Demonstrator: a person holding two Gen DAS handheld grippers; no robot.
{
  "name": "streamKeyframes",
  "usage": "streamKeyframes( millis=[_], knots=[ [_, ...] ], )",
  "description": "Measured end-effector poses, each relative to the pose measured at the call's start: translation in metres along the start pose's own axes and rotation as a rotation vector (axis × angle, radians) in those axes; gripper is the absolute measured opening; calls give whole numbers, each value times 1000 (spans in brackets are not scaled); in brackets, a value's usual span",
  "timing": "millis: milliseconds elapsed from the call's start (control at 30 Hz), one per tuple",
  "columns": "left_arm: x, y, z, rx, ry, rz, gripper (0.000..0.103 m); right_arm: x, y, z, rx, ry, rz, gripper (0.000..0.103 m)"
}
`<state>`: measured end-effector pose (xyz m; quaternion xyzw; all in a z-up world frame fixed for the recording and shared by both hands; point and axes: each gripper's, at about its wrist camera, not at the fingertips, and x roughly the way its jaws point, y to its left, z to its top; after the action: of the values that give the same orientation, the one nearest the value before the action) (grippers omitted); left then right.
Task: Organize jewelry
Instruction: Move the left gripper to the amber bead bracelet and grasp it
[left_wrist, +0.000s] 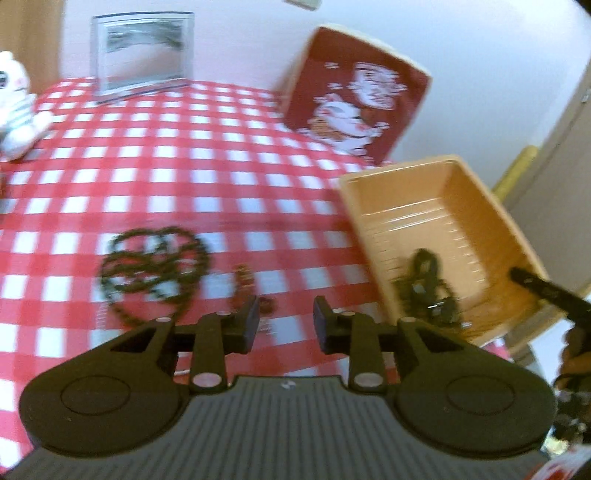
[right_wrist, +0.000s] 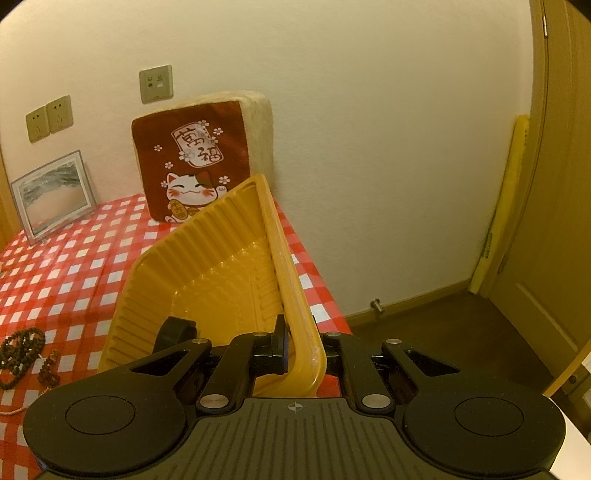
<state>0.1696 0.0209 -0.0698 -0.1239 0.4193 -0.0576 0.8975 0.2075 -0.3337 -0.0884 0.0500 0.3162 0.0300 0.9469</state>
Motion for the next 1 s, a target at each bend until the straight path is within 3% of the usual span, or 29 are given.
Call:
streamKeyframes(
  millis=[267, 1000],
  knots=[
    [0, 20, -16, 20, 23, 106, 28, 0, 1, 0, 2, 3, -11, 7],
    [37, 11, -8, 105, 28, 94, 28, 1, 2, 0, -1, 10, -20, 7]
  ],
)
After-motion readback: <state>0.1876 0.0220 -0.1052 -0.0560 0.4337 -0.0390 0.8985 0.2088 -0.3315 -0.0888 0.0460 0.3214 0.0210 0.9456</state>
